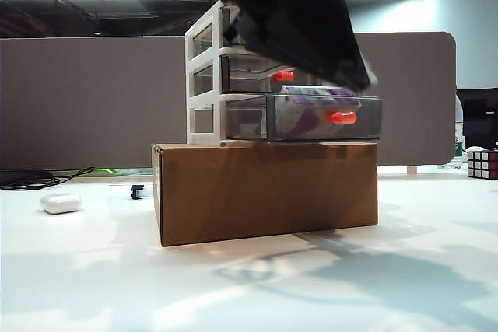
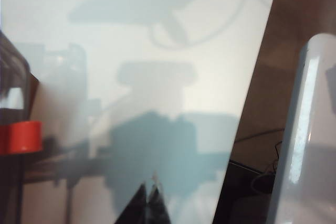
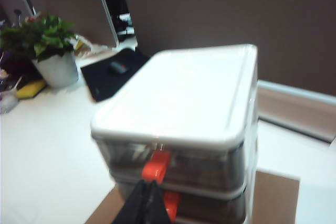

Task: Open the third layer of the drawer on the table, pick up a pack of napkins on the table and put it in, and finally close the drawer.

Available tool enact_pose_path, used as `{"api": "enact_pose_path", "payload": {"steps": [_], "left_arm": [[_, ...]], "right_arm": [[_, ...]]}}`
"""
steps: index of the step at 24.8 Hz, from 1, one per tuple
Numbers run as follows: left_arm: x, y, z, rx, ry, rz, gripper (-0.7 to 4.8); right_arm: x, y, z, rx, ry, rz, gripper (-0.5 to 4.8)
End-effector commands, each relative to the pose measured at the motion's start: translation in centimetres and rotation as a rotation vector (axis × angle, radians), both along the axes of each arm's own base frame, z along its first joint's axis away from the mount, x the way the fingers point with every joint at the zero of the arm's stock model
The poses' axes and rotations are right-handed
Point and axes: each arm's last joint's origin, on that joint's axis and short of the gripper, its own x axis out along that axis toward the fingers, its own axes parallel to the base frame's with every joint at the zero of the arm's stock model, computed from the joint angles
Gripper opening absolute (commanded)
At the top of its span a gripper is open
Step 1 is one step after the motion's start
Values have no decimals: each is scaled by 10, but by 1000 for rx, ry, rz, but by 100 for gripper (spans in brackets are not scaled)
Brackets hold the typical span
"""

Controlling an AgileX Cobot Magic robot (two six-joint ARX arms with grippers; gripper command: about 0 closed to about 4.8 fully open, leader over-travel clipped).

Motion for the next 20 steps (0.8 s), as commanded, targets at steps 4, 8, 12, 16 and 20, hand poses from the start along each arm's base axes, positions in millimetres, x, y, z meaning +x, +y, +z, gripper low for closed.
{"api": "enact_pose_path", "payload": {"steps": [4, 8, 12, 16, 20], "left_arm": [[16, -4, -7, 3, -73, 97, -6], [32, 4, -11, 19, -78, 164, -6], [45, 11, -10, 19, -118, 236, -6], [56, 15, -11, 5, -138, 277, -6], [69, 19, -15, -2, -167, 323, -6]], "right_arm": [[3, 1, 12, 6, -40, -5, -6], [2, 1, 10, -5, -32, -5, -6], [3, 1, 10, -16, -44, -5, -6], [3, 1, 10, -23, -51, -5, -6], [3, 0, 10, -36, -63, -10, -6]]}}
